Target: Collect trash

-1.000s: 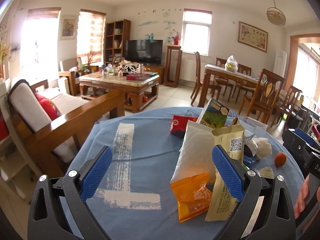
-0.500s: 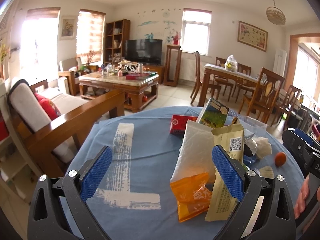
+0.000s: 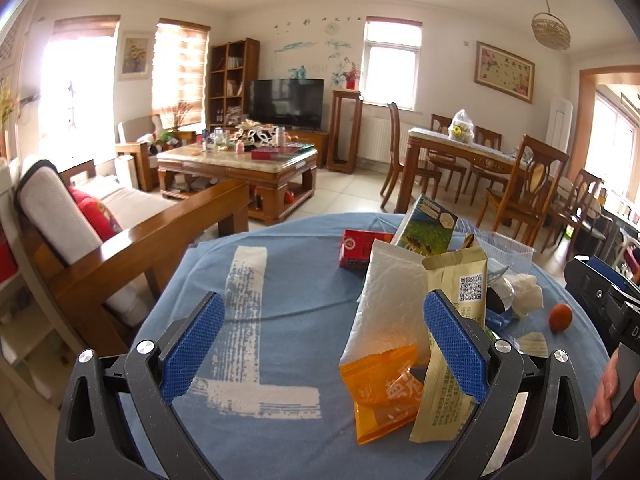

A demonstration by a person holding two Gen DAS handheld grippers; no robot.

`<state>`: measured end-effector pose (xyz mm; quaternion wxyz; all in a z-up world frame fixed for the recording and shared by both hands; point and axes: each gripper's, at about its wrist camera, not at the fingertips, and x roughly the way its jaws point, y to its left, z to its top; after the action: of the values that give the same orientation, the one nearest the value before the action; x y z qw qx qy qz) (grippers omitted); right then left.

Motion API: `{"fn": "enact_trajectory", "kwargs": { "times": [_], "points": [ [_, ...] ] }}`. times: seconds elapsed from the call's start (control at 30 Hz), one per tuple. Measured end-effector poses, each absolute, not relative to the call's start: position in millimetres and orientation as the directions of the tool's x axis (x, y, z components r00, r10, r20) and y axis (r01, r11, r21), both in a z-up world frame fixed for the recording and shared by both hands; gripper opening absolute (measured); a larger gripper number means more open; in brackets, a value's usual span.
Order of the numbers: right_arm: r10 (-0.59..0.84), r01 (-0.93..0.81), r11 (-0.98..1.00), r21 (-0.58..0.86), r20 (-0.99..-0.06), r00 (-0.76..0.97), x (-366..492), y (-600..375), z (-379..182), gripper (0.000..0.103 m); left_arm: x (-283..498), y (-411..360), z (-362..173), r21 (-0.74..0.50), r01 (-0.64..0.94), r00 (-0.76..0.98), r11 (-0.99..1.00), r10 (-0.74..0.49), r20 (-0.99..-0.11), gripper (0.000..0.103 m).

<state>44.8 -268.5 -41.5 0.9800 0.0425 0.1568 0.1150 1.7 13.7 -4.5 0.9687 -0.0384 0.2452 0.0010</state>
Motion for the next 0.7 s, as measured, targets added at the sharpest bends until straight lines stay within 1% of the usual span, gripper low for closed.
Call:
{"fn": "enact_trajectory", "kwargs": {
  "times": [0.7],
  "points": [
    [0.241,-0.213,0.969,0.123,-0.298,0.924,45.0,-270.3,-41.3,0.099,1.5,13.6,-2.4,-0.071,-0.021,0.880,0.997,-0.015,-0.474,0.098]
  ]
}}
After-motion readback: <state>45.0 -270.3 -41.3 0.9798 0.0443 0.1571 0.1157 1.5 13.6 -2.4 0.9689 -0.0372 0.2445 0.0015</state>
